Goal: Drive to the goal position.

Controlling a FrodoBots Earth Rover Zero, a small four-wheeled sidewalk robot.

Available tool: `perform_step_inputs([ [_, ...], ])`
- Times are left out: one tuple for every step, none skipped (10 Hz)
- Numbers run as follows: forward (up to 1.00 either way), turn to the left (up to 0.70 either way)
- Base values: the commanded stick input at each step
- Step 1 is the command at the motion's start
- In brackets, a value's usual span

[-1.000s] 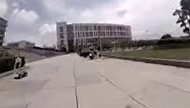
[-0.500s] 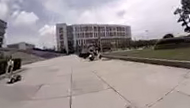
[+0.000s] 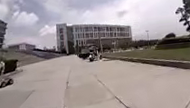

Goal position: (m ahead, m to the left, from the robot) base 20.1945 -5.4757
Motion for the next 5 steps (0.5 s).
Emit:
perform_step_inputs([
  [0.70, 0.00],
  [0.70, 0.00],
  [0.70, 0.00],
  [0.70, 0.00],
  [0.70, 0.00],
])
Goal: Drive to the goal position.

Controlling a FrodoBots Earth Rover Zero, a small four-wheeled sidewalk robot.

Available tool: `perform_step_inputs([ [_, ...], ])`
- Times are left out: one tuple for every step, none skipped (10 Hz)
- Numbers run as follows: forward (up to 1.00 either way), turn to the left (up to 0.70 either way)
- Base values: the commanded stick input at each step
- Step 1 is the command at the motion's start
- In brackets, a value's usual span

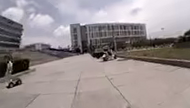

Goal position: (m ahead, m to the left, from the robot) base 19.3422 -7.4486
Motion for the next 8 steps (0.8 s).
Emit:
perform_step_inputs([
  [0.70, 0.00],
  [0.70, 0.00],
  [0.70, 0.00],
  [0.70, 0.00],
  [0.70, 0.00],
  [0.70, 0.00],
  [0.70, 0.00],
  [0.70, 0.00],
])
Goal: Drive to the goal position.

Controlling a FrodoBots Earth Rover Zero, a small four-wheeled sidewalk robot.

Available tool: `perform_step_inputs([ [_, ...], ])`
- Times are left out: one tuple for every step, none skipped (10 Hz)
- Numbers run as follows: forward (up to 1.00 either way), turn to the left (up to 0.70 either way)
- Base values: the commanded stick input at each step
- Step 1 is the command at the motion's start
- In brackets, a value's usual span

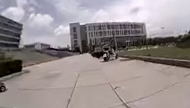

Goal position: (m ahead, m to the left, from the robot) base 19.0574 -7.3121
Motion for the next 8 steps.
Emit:
perform_step_inputs([
  [0.70, 0.00],
  [0.70, 0.00],
  [0.70, 0.00],
  [0.70, 0.00],
  [0.70, 0.00],
  [0.70, 0.00],
  [0.70, 0.00],
  [0.70, 0.00],
])
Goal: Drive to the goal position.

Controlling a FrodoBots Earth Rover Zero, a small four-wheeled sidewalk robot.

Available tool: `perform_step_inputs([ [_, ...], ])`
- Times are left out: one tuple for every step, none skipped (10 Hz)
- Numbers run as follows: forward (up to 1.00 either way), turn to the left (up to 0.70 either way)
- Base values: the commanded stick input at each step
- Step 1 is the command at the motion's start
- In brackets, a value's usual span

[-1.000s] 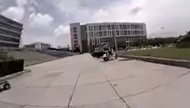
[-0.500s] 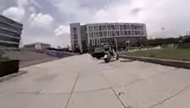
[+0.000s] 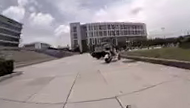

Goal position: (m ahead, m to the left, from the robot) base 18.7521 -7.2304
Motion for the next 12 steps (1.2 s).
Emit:
perform_step_inputs([
  [0.70, 0.00],
  [0.70, 0.00],
  [0.70, 0.00],
  [0.70, 0.00],
  [0.70, 0.00],
  [0.70, 0.00],
  [0.70, 0.00],
  [0.70, 0.00],
  [0.70, 0.00],
  [0.70, 0.00],
  [0.70, 0.00],
  [0.70, 0.00],
])
